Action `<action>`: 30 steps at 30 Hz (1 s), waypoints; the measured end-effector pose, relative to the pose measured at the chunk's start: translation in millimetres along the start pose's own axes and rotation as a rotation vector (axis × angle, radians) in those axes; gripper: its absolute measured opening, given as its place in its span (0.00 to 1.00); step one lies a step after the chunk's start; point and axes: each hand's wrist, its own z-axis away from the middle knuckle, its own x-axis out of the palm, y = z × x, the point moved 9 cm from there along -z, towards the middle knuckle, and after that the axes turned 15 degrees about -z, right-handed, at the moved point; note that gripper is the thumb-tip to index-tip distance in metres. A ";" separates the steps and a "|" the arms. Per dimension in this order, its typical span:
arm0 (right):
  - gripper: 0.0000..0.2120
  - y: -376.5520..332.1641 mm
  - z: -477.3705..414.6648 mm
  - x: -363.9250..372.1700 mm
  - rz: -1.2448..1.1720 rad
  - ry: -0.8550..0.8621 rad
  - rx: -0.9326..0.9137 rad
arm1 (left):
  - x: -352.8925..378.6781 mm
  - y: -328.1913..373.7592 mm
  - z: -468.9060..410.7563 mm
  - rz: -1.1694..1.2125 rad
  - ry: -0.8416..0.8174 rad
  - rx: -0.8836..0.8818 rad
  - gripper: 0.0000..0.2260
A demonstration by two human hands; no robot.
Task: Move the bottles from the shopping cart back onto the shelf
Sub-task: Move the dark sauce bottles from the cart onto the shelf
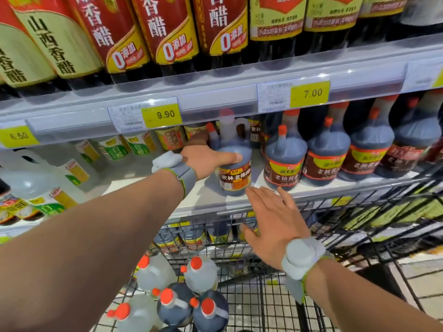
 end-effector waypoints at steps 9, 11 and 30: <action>0.40 2.0 -3.6 11.8 0.122 0.058 0.037 | 12.8 -3.4 -2.7 0.204 -0.003 0.055 0.32; 0.40 0.6 -4.6 13.0 0.131 0.068 0.043 | 26.7 -15.7 9.3 0.345 -0.018 0.063 0.36; 0.35 -3.7 -3.3 14.1 0.159 0.199 0.097 | 59.4 -43.7 24.4 0.189 0.181 -0.054 0.27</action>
